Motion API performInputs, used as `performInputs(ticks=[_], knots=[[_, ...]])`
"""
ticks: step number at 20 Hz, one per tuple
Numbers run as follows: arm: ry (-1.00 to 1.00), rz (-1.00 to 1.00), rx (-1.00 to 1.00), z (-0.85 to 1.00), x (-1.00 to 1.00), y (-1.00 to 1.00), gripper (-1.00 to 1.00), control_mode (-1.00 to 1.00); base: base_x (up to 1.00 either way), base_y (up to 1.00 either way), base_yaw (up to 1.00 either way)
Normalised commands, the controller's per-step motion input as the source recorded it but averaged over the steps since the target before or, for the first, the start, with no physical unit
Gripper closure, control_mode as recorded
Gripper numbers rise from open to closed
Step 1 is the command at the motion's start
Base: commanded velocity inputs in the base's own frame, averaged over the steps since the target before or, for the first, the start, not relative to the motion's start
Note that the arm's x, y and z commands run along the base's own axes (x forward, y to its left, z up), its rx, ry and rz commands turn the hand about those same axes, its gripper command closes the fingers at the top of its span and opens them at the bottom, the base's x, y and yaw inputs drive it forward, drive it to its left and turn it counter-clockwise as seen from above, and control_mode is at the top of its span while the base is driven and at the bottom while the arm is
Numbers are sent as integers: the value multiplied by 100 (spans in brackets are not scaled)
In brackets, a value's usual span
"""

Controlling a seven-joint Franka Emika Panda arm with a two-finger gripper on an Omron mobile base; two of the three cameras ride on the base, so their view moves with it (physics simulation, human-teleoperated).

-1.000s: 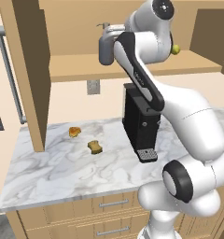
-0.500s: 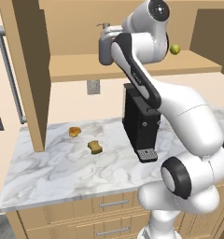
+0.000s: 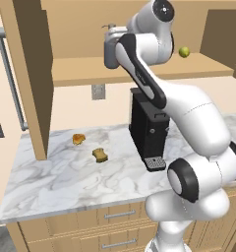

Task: Pick the soap dispenser and sponge from the cabinet and place them on the counter.

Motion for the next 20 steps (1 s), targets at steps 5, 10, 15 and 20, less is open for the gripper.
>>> performInputs(ticks=[5,10,15,20], knots=[[1,0,0,0,18,2,-100,-100,0,0,0],[1,0,0,0,19,5,-100,-100,0,0,0],[1,0,0,0,18,7,-100,-100,0,0,0],[0,0,0,-3,18,8,-100,-100,0,0,0]])
